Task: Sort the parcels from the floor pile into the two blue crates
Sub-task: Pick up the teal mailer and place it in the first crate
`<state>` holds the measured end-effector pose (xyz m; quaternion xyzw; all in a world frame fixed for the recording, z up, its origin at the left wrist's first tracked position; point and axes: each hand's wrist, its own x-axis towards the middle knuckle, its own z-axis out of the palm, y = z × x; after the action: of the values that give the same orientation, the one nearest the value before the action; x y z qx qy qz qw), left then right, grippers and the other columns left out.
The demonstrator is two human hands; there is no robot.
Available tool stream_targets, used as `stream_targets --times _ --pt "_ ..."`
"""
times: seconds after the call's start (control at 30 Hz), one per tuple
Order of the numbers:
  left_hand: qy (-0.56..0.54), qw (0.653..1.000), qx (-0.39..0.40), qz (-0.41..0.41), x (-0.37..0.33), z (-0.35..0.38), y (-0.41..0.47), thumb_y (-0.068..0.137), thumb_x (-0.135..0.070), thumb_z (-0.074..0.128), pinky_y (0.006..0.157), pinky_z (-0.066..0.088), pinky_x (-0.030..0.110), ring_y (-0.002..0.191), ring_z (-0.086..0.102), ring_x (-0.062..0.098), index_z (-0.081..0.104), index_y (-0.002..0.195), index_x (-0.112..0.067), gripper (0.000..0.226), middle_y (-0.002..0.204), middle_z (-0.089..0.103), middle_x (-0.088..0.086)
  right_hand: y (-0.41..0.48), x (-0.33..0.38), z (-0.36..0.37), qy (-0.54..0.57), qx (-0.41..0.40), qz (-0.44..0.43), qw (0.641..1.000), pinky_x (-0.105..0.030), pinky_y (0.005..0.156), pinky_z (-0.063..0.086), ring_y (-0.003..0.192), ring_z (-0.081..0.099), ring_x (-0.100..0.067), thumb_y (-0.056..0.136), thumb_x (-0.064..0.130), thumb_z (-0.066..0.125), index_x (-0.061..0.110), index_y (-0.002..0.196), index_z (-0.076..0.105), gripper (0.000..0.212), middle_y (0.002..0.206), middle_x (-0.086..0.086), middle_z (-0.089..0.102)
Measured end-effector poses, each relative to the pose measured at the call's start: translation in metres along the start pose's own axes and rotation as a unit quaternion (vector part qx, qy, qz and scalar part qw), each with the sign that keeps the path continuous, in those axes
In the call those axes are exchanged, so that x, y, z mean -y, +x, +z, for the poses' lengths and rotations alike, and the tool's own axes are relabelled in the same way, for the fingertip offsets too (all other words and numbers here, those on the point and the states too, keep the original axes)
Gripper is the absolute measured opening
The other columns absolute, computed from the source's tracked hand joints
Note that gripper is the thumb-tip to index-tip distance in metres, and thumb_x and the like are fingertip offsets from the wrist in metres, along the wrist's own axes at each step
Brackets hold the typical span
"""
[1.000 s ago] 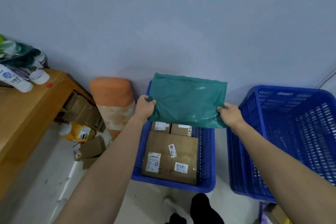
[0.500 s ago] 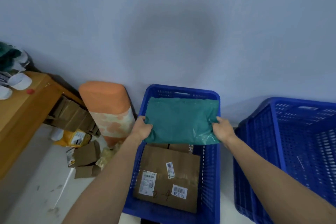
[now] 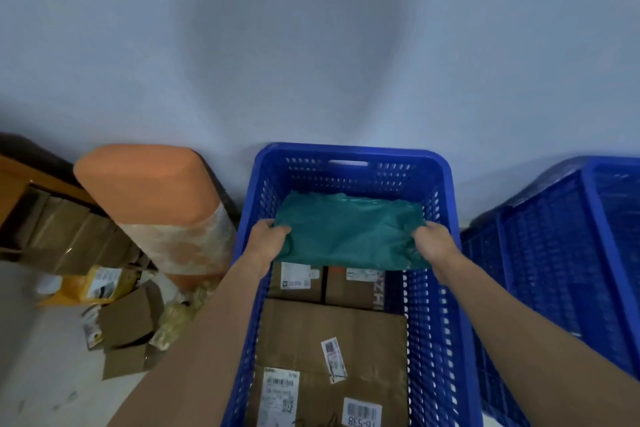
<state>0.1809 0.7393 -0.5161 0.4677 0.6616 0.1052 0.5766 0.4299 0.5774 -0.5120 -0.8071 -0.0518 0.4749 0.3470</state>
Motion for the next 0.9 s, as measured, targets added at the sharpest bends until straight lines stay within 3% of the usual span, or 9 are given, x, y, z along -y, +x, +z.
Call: stream_targets --times 0.07,0.13,0.23,0.3,0.47,0.57,0.7,0.8,0.9 --pt "-0.018 1.000 0.000 -0.004 0.002 0.007 0.025 0.098 -0.010 0.060 0.081 0.052 0.034 0.095 0.064 0.025 0.059 0.124 -0.001 0.027 0.119 0.065 0.011 0.028 0.000 0.008 0.012 -0.018 0.005 1.000 -0.046 0.071 0.055 0.087 0.064 -0.032 0.097 0.004 0.041 0.003 0.129 0.055 0.035 0.105 -0.015 0.068" --pt "-0.034 0.999 0.005 -0.011 0.001 0.015 0.046 0.099 -0.012 0.060 0.080 0.052 0.034 0.100 0.061 0.024 0.055 0.126 -0.008 0.028 0.120 0.061 0.007 0.052 0.001 0.015 0.030 -0.039 0.003 0.999 -0.039 0.069 0.050 0.084 0.061 -0.031 0.097 0.003 0.041 -0.002 0.123 0.057 0.031 0.098 -0.014 0.065" --pt "-0.067 0.997 0.003 -0.031 0.004 0.028 0.080 0.099 -0.016 0.058 0.069 0.056 0.033 0.108 0.057 0.025 0.047 0.144 -0.013 0.046 0.130 0.056 0.010 0.086 0.001 0.026 0.073 -0.059 0.013 0.995 -0.048 0.086 0.054 0.092 0.064 -0.038 0.095 0.010 0.050 -0.004 0.125 0.058 0.034 0.110 -0.027 0.067" --pt "-0.098 0.994 -0.005 -0.051 0.007 0.033 0.098 0.100 -0.015 0.056 0.070 0.056 0.033 0.114 0.057 0.026 0.047 0.145 -0.012 0.046 0.138 0.054 0.011 0.101 0.001 0.035 0.108 -0.049 0.019 0.993 -0.048 0.097 0.052 0.101 0.065 -0.031 0.094 0.016 0.057 0.003 0.121 0.062 0.031 0.118 -0.022 0.066" --pt "-0.156 0.985 -0.032 -0.062 0.010 0.046 0.123 0.100 -0.006 0.050 0.066 0.056 0.027 0.092 0.062 0.020 0.052 0.135 0.000 0.035 0.122 0.061 0.012 0.124 -0.004 0.056 0.191 -0.013 0.046 0.981 -0.045 0.085 0.060 0.094 0.069 -0.030 0.093 0.010 0.057 0.006 0.111 0.063 0.020 0.108 -0.016 0.069" --pt "-0.206 0.976 -0.040 -0.063 0.006 0.058 0.129 0.101 -0.009 0.053 0.080 0.059 0.030 0.104 0.063 0.023 0.048 0.141 0.000 0.042 0.131 0.060 0.014 0.131 -0.007 0.066 0.238 -0.005 0.042 0.970 -0.037 0.077 0.062 0.093 0.070 -0.031 0.095 0.006 0.053 0.002 0.126 0.055 0.031 0.112 -0.018 0.064" --pt "-0.219 0.971 -0.045 -0.082 0.008 0.067 0.126 0.103 -0.016 0.053 0.092 0.058 0.035 0.096 0.064 0.022 0.042 0.147 -0.004 0.047 0.115 0.060 0.011 0.131 -0.009 0.069 0.240 -0.012 0.045 0.970 -0.033 0.071 0.062 0.094 0.071 -0.032 0.098 0.006 0.050 0.000 0.133 0.050 0.036 0.112 -0.017 0.062" --pt "-0.215 0.972 -0.044 -0.078 0.009 0.067 0.119 0.104 -0.018 0.052 0.096 0.056 0.037 0.106 0.063 0.023 0.043 0.144 -0.003 0.044 0.104 0.058 0.008 0.125 -0.010 0.065 0.215 -0.007 0.052 0.975 -0.034 0.073 0.061 0.094 0.071 -0.034 0.099 0.008 0.050 -0.003 0.128 0.051 0.031 0.111 -0.023 0.065" --pt "-0.199 0.975 -0.043 -0.083 0.007 0.060 0.104 0.104 -0.020 0.051 0.094 0.056 0.037 0.114 0.063 0.025 0.044 0.145 -0.003 0.045 0.123 0.057 0.013 0.111 -0.011 0.059 0.189 0.006 0.058 0.980 -0.037 0.076 0.062 0.090 0.072 -0.032 0.099 0.013 0.051 0.000 0.127 0.050 0.031 0.112 -0.023 0.065"
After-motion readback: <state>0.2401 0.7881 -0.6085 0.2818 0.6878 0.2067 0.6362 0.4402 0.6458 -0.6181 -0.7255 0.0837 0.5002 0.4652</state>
